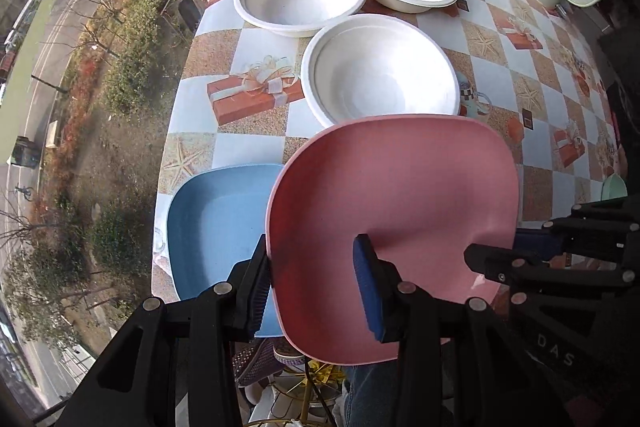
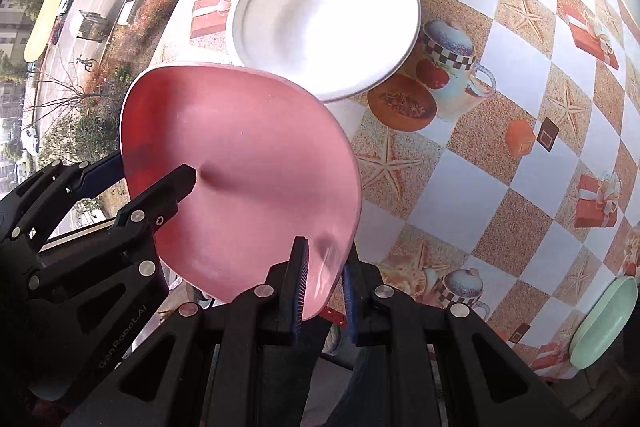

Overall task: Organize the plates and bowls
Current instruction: 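Carry the pink plate with the right gripper over the blue plate, then lower the pink plate onto the blue plate and open the right gripper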

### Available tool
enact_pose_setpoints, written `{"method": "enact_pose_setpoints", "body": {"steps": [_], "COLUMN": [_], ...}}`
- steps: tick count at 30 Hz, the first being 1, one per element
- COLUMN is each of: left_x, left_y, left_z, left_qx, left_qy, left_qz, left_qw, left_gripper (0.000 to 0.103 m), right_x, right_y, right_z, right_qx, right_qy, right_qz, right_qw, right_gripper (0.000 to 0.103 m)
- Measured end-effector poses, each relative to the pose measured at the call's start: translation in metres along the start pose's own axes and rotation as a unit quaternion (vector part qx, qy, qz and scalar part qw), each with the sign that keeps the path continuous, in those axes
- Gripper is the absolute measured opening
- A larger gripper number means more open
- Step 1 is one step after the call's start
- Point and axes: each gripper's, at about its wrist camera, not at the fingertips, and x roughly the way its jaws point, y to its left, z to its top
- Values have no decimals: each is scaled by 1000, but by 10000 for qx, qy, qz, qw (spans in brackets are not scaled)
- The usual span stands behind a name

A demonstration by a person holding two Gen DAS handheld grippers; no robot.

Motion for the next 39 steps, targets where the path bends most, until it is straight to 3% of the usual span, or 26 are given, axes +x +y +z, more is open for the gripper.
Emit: {"method": "enact_pose_setpoints", "body": {"steps": [3, 15, 26, 35, 39], "left_x": [-5, 3, 14, 23, 22], "left_y": [1, 72, 76, 78, 75], "left_z": [-2, -12, -6, -13, -14], "left_qx": [-122, -745, -719, -820, -817], "left_qy": [-60, -8, 31, 162, 41], "left_qz": [141, 298, 327, 243, 189], "left_qw": [9998, 9968, 9969, 9962, 9965], "left_gripper": [43, 43, 43, 43, 45], "right_x": [6, 46, 64, 57, 52], "right_y": [17, 86, 78, 71, 66], "right_z": [10, 31, 44, 48, 48], "right_qx": [-224, -895, -686, -595, -572], "right_qy": [36, 320, 566, 621, 599], "right_qz": [28, 121, 189, 223, 247], "right_qw": [9997, 9954, 9959, 9960, 9963], "right_gripper": [19, 19, 19, 19, 19]}}
